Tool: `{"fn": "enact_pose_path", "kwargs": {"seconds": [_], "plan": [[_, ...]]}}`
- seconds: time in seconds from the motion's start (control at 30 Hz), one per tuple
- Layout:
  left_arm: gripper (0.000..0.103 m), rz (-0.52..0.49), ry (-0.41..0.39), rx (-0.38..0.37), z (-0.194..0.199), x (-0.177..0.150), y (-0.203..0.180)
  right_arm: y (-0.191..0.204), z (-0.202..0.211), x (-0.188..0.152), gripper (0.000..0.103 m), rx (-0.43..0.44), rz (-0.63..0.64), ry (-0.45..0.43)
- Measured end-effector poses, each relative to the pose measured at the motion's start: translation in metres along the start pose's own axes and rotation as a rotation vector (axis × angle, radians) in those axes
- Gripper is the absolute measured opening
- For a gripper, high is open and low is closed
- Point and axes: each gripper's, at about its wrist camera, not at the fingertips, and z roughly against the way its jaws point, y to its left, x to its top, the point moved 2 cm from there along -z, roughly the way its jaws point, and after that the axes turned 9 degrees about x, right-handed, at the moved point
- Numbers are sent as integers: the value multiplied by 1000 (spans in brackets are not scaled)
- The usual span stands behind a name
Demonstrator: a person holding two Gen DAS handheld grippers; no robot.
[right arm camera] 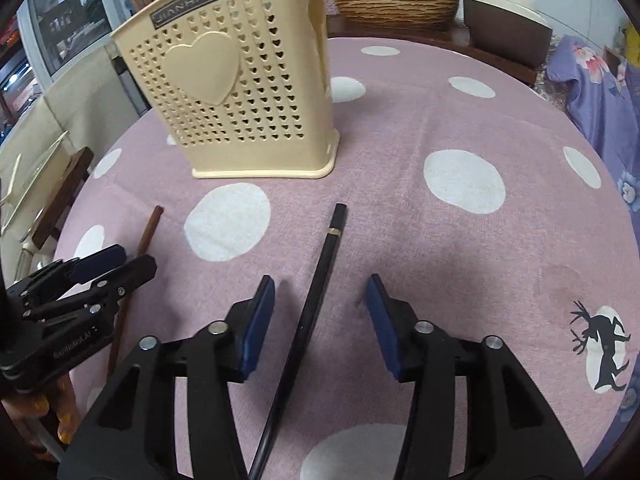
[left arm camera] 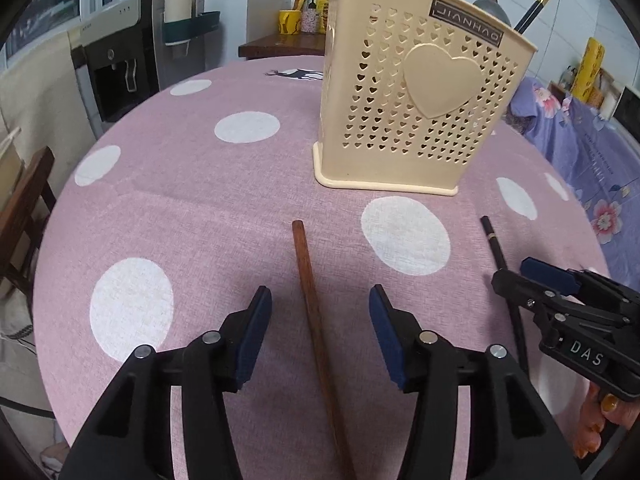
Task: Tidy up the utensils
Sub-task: 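Grasp the brown chopstick with the left tool while the right tool grasps the black chopstick, then lift and carry both chopsticks with both tools to the basket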
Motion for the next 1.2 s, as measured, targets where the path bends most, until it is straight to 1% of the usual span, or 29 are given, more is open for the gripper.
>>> {"fn": "enact_pose_path", "kwargs": {"seconds": [0.07, 0.17, 0.23, 0.33, 0.4, 0.5, 0.53, 0.57, 0.6, 0.63, 0.73, 0.87, 0.93, 1.07, 1.2], "plan": [[53, -3, 2, 13, -1, 1, -2, 1, -2, 1, 39, -29, 7, -11], [53, -6, -2, 24, -2, 2, -2, 2, -4, 2, 34, -44, 6, -22], [53, 1, -8, 32, -2, 2, -3, 1, -6, 4, 27, -63, 7, -30], [51, 6, -16, 56, -4, 3, -4, 3, -9, 7, 24, -79, 19, -38], [48, 7, -23, 70, -4, 5, -6, 6, -11, 8, 20, -94, 29, -42], [37, 26, -31, 83, -5, 7, -4, 8, -13, 8, 12, -103, 37, -48], [32, 31, -31, 83, -6, 7, -3, 8, -13, 8, 12, -98, 36, -50], [26, 36, -31, 82, -6, 8, -3, 8, -13, 8, 11, -93, 33, -52], [24, 39, -31, 81, -6, 8, -2, 7, -12, 8, 11, -87, 30, -54], [18, 38, -31, 84, -6, 8, -1, 7, -12, 8, 11, -83, 28, -53], [9, 39, -30, 83, -7, 8, -1, 3, -11, 8, 10, -51, 5, -56], [9, 57, -30, 63, -7, 8, 1, -3, -10, 9, 9, -1, -27, -56], [8, 70, -29, 48, -8, 9, 2, -6, -9, 9, 9, 40, -49, -60], [8, 112, -18, -9, -8, 12, 8, -5, 1, 9, 9, 94, -69, -85], [8, 144, -41, -61, 2, 14, 12, -8, 15, 13, 8, 167, -99, -113]]}}
